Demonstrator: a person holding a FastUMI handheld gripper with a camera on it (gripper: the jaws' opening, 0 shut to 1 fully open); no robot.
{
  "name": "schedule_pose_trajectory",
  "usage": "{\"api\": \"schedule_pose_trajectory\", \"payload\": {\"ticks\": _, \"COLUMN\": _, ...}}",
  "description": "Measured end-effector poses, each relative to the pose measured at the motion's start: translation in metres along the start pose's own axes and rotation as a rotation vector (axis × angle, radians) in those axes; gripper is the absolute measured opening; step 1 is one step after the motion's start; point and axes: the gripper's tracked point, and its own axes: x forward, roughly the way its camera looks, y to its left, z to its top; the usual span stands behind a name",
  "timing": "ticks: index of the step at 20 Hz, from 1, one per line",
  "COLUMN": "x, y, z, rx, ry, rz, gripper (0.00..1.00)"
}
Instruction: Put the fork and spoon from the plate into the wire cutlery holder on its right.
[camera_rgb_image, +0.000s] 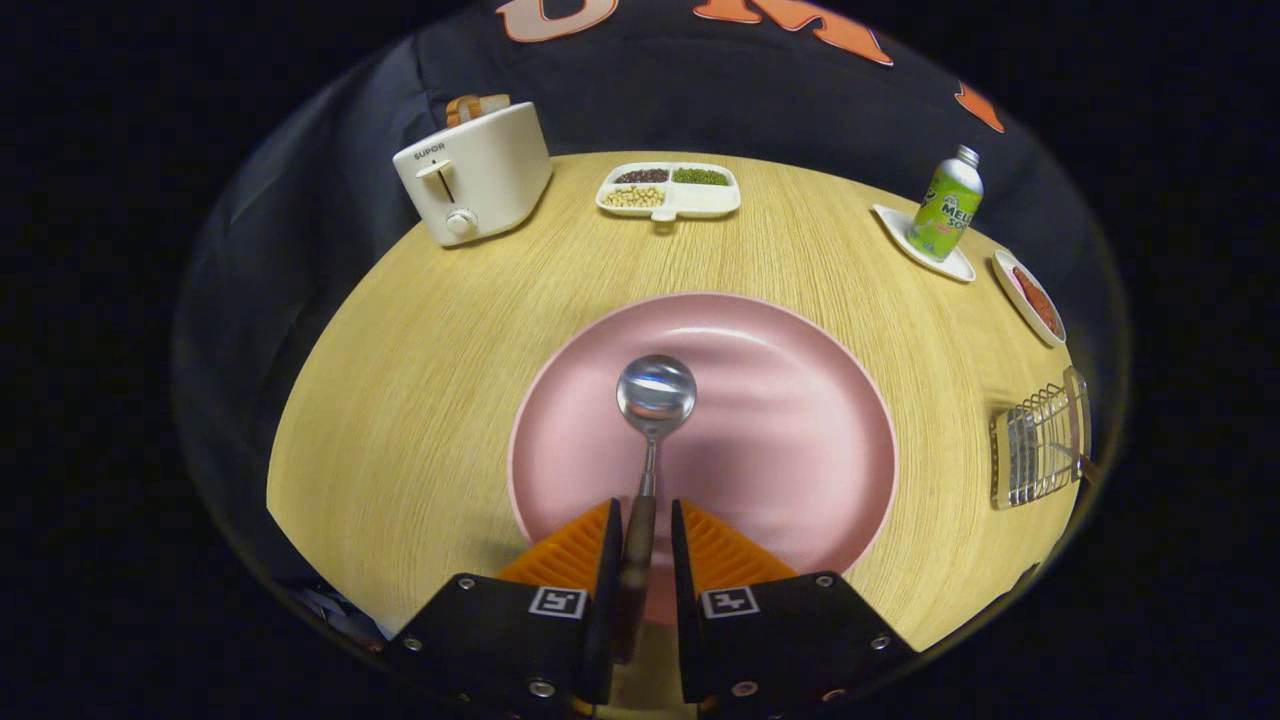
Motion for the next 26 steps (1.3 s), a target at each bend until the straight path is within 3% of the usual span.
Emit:
{"api": "schedule_pose_trajectory", "payload": {"ticks": 1, "x": 0.0, "y": 0.001, "z": -0.002, "rx": 0.001, "ry": 0.013, "rz": 0.006, "gripper": 0.19}}
{"api": "schedule_pose_trajectory", "payload": {"ticks": 3, "x": 0.0, "y": 0.0, "z": -0.003, "rx": 0.012, "ry": 0.023, "rz": 0.013, "gripper": 0.13}}
{"api": "schedule_pose_trajectory", "payload": {"ticks": 7, "x": -0.006, "y": -0.004, "z": 0.002, "rx": 0.031, "ry": 0.004, "rz": 0.022, "gripper": 0.07}}
{"api": "schedule_pose_trajectory", "payload": {"ticks": 18, "x": -0.087, "y": -0.118, "z": 0.045, "rx": 0.117, "ry": -0.21, "rz": -0.091, "gripper": 0.06}}
{"api": "schedule_pose_trajectory", "payload": {"ticks": 26, "x": -0.152, "y": -0.224, "z": 0.043, "rx": 0.157, "ry": -0.277, "rz": -0.199, "gripper": 0.06}}
